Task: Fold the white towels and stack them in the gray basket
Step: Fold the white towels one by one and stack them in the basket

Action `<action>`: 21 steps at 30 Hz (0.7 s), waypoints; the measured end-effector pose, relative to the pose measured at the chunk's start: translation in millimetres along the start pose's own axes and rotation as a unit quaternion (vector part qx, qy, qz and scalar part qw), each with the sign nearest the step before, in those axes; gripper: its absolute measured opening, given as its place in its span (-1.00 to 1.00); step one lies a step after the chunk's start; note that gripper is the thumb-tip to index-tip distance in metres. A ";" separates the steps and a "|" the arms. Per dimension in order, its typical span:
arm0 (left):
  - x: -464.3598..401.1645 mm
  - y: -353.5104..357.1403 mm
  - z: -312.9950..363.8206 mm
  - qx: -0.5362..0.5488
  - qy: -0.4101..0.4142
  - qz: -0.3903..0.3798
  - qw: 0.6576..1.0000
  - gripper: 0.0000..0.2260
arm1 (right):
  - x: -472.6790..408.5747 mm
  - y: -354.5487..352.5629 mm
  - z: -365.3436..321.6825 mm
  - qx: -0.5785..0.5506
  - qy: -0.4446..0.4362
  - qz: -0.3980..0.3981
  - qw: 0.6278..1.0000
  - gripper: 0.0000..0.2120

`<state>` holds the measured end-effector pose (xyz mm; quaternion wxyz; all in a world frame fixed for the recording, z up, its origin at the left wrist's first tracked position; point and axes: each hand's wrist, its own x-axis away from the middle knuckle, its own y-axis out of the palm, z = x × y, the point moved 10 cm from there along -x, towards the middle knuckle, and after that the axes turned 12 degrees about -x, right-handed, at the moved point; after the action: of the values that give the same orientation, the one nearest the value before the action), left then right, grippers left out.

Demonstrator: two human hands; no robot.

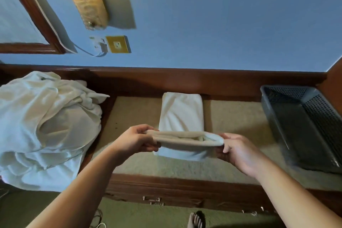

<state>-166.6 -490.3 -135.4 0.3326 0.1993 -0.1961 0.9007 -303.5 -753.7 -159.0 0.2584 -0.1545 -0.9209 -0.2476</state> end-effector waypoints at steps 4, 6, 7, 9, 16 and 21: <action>-28.0 -15.9 34.5 -0.189 0.054 0.044 0.980 -0.62 | -22.3 6.5 -48.7 0.205 -0.078 -0.029 0.975 -0.79; -42.6 -22.9 45.2 -0.236 0.061 0.089 0.966 -0.72 | -36.0 6.5 -64.3 0.248 -0.114 -0.010 0.962 -0.90; -50.1 -25.6 48.4 -0.246 0.061 0.105 0.962 -0.76 | -44.7 5.2 -70.0 0.257 -0.129 0.003 0.958 -0.93; -66.1 -31.7 53.7 -0.275 0.062 0.131 0.950 -0.84 | -64.7 1.5 -79.0 0.269 -0.150 0.026 0.951 -0.96; -149.1 -56.7 36.6 -0.312 0.019 0.137 0.940 -0.75 | -134.4 -9.8 -87.5 0.269 -0.134 0.090 0.950 -0.95; -222.0 -66.8 46.4 -0.291 0.019 0.130 0.948 -0.89 | -200.2 -19.8 -103.4 0.240 -0.109 0.127 0.956 -0.96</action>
<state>44.5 -581.6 -190.1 0.2599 0.0496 -0.4679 0.8432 -106.5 -857.0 -200.1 0.2151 -0.2294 -0.9486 0.0339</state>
